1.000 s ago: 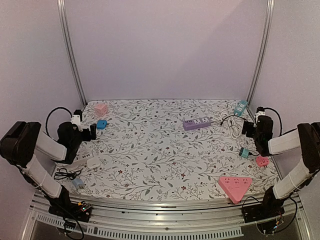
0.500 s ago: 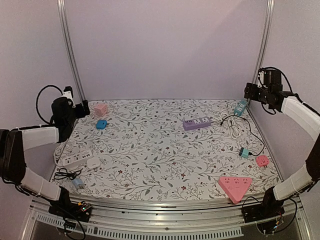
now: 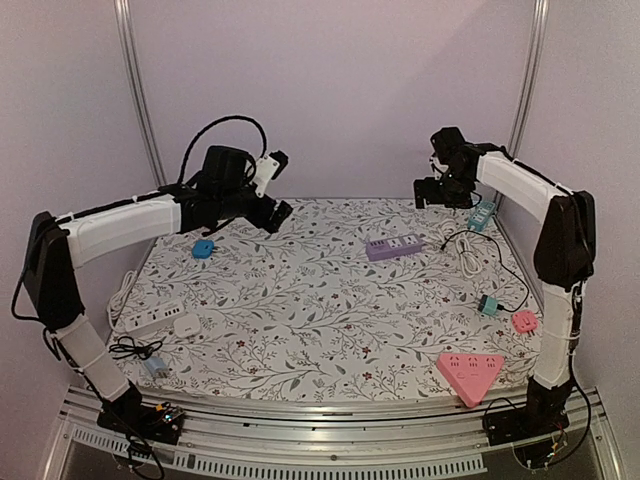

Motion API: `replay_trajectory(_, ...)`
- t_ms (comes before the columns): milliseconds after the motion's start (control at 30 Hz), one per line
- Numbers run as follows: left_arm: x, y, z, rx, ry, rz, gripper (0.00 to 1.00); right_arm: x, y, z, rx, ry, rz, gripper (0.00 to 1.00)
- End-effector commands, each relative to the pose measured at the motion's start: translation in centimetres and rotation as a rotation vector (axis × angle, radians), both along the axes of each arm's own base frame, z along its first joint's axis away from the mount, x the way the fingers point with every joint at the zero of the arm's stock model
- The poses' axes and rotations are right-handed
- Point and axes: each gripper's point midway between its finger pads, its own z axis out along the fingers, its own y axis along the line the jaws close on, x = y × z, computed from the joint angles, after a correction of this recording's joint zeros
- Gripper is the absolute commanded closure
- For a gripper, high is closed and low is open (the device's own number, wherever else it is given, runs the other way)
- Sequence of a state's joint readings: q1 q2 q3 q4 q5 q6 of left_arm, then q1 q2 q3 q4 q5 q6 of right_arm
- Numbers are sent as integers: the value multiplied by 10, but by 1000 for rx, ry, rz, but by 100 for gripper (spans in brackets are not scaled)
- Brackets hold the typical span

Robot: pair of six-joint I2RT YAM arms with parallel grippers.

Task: Insert the plug
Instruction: Move the socket to the center of the board.

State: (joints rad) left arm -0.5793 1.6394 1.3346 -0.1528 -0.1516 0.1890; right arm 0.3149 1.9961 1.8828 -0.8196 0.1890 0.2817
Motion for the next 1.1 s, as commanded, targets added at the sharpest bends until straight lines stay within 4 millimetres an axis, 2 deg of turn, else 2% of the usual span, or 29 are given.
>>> replay_trajectory(0,-12,-36,-27,88,82,-143,1,12,8,-63,-62,195,10,1)
replay_trajectory(33,-14,-43,-31,85,90,-162,0,19,13,-82,-61,227,14,1)
replay_trajectory(167,-25,-69,-48,92,114,-232,1,43,42,-113,33,249,78,4)
replay_trajectory(267,-35,-81,-61,101,135,-261,0,54,47,-136,37,253,91,5)
replay_trajectory(333,-42,-86,-68,101,150,-284,1,55,53,-147,54,270,117,7)
replay_trajectory(433,-49,-88,-72,98,159,-303,1,45,69,-162,136,330,165,12)
replay_trajectory(567,-55,-91,-77,109,157,-351,0,17,98,-181,233,437,241,21)
replay_trajectory(767,-72,-86,-104,209,227,-444,0,-57,144,-204,216,593,432,28)
replay_trajectory(933,-86,-75,-142,323,317,-494,0,-110,189,-193,199,607,575,31)
replay_trajectory(967,-90,-72,-151,347,342,-502,0,-118,198,-183,206,589,592,31)
replay_trajectory(1033,-94,-69,-169,381,400,-508,0,-136,216,-177,205,574,576,32)
replay_trajectory(1067,-96,-70,-172,382,421,-509,1,-139,222,-168,224,552,563,33)
